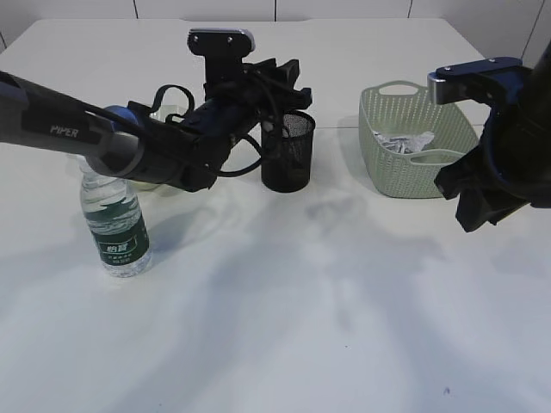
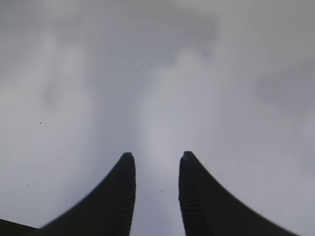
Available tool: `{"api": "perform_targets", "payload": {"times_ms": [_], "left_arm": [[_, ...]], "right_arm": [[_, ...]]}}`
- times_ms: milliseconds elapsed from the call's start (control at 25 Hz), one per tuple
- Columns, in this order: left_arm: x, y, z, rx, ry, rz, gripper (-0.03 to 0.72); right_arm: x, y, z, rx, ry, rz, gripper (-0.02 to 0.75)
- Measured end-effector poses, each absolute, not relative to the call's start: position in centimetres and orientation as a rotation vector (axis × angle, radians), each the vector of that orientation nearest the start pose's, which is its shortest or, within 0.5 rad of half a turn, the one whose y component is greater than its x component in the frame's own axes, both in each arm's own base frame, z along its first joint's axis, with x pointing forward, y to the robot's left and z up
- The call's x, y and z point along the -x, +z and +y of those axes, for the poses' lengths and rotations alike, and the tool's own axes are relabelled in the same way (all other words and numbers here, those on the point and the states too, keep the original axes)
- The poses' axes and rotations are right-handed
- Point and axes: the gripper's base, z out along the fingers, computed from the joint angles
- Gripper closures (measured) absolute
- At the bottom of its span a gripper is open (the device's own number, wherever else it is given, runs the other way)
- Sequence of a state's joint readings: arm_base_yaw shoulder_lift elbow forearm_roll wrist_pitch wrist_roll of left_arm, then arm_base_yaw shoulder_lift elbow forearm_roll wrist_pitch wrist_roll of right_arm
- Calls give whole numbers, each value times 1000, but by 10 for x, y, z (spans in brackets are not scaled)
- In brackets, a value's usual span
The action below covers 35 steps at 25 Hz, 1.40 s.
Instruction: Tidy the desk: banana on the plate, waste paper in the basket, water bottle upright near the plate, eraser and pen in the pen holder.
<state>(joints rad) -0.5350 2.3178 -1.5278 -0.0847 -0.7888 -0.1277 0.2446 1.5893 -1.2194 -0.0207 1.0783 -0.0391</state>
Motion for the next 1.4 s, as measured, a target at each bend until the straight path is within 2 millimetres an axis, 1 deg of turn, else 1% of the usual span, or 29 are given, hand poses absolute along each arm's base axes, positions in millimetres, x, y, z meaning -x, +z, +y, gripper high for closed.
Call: {"api": "perform_targets", "payload": {"times_ms": [360, 520, 600, 800, 1000, 1200, 1320, 1400], "left_arm": [[-447, 169, -258, -204, -544, 1463, 405], [-446, 174, -259, -218, -540, 1519, 405], [-445, 181, -258, -223, -538, 1543, 405], [-442, 206, -257, -223, -544, 1535, 405], [-436, 237, -254, -229, -546, 1522, 405], [-426, 266, -249, -249, -538, 1572, 405], [-422, 284, -238, -253, -520, 1622, 405], [-422, 295, -225, -244, -498, 1654, 405]], "right_arm": [[-300, 267, 73, 427, 2, 2912, 508], [-298, 266, 73, 429, -1, 2928, 508], [-298, 266, 73, 430, -2, 2934, 508], [-298, 266, 73, 430, -2, 2936, 508], [-298, 266, 73, 430, -2, 2936, 508], [-297, 266, 72, 432, -4, 2947, 508], [-297, 267, 72, 431, -2, 2950, 508], [-297, 267, 72, 431, -2, 2950, 508]]}}
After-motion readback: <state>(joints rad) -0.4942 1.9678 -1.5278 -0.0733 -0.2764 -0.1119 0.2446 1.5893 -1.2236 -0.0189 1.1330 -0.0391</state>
